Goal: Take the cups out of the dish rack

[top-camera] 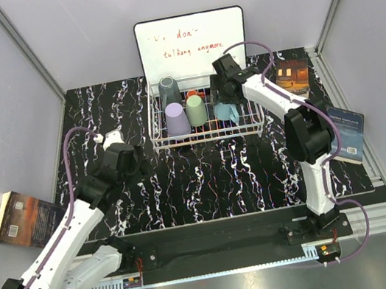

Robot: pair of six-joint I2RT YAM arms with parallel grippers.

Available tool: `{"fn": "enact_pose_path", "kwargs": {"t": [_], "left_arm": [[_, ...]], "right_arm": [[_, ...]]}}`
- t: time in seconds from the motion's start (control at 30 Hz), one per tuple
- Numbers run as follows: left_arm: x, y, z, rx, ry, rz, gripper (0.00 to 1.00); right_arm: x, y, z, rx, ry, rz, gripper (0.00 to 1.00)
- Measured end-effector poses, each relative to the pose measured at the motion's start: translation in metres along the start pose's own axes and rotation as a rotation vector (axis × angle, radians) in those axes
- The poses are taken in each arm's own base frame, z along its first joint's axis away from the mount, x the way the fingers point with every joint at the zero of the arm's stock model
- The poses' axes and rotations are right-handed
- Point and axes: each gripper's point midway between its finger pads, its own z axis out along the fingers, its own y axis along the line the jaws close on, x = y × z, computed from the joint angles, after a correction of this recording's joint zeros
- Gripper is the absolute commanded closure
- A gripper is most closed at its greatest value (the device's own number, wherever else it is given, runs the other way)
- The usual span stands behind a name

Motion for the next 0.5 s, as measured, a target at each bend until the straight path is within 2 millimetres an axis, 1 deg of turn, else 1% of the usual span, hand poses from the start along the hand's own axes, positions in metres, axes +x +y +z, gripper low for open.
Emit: {"fn": "enact_pose_path", "kwargs": {"t": [0.1,0.17,0.23,0.3,0.37,0.43,0.5], "left_arm": [[0.001,-0.001,0.005,-0.008,0.011,0.005,0.15],[0.001,-0.004,0.008,-0.008,0.014,0.006,0.15],[-0.001,-0.007,0.011,-0.004,0.013,0.006,0.15],[-0.005,-0.012,0.013,0.003,0.009,0.003,0.15],[-0.012,-0.018,0.015,0.013,0.000,0.000,0.15],[-0.019,-0.026,0.016,0.027,-0.012,-0.005,0.14],[-0.025,-0.033,0.017,0.047,-0.026,-0.012,0.14]], "right_arm": [[0.002,-0.003,-0.008,0.013,0.002,-0.011,1.00],[0.001,-0.005,-0.018,0.013,0.000,-0.017,1.00],[-0.005,-0.005,-0.031,0.001,-0.015,-0.016,1.00],[-0.014,-0.002,-0.047,-0.018,-0.042,-0.010,1.00],[-0.026,0.001,-0.068,-0.048,-0.080,0.000,1.00],[-0.037,0.006,-0.093,-0.093,-0.123,0.010,1.00],[-0.043,0.007,-0.115,-0.127,-0.154,0.021,1.00]]}}
